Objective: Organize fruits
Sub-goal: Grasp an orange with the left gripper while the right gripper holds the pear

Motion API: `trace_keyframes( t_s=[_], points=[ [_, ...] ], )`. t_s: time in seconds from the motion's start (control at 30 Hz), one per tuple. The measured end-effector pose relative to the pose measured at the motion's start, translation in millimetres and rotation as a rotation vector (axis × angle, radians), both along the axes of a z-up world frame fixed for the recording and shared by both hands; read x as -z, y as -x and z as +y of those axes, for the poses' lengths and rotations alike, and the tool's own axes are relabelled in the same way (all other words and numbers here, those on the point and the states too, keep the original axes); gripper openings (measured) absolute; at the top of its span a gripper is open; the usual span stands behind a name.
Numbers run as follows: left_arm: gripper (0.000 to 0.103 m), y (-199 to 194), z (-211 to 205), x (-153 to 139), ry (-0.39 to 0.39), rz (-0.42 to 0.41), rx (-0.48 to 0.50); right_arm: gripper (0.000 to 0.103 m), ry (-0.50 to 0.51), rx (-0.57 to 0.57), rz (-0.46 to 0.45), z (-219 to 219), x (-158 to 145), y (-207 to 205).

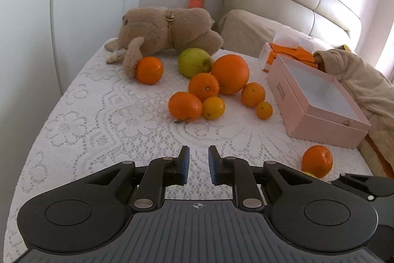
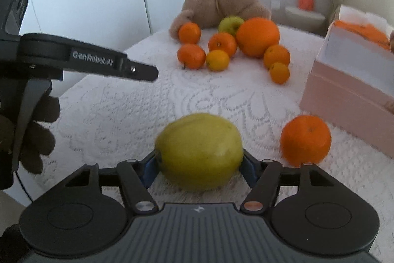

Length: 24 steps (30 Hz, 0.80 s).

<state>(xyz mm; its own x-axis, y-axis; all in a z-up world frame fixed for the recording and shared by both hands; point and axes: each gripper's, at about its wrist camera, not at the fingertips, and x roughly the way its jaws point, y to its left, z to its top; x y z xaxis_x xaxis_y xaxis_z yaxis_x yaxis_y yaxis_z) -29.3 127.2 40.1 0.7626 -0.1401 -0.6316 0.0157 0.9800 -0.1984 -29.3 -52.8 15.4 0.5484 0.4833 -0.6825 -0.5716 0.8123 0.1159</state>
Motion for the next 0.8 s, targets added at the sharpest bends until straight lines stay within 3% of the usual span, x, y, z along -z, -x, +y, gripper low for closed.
trace_keyframes(
  t_s=[0.13, 0.27, 0.33, 0.43, 0.57, 0.67, 0.8],
  points=[
    [0.019, -2, -9, 0, -0.007, -0.001, 0.023, 0.065, -0.047, 0.059, -0.039, -14, -9, 1],
    [0.019, -5, -30, -2, -0.024, -0.013, 0.095, 0.065, -0.114, 0.174, -0.137, -51, -39, -1],
    [0.019, -5, -48, -5, -0.037, -0.029, 0.164, 0.065, -0.098, 0.263, -0.173, -72, -50, -5],
    [0.019, -3, -84, -9, -0.056, -0.059, 0.295, 0.065, 0.005, 0.443, -0.2, -96, -51, -19],
    [0.022, -3, -134, -8, -0.131, -0.083, 0.421, 0.065, 0.044, 0.589, -0.123, -127, -33, -35],
    [0.025, -8, -159, 1, -0.198, -0.067, 0.429, 0.065, 0.018, 0.618, -0.06, -140, -21, -37],
    [0.027, -10, -173, 4, -0.273, -0.103, 0.432, 0.065, 0.017, 0.614, -0.044, -146, -14, -33]
  ],
)
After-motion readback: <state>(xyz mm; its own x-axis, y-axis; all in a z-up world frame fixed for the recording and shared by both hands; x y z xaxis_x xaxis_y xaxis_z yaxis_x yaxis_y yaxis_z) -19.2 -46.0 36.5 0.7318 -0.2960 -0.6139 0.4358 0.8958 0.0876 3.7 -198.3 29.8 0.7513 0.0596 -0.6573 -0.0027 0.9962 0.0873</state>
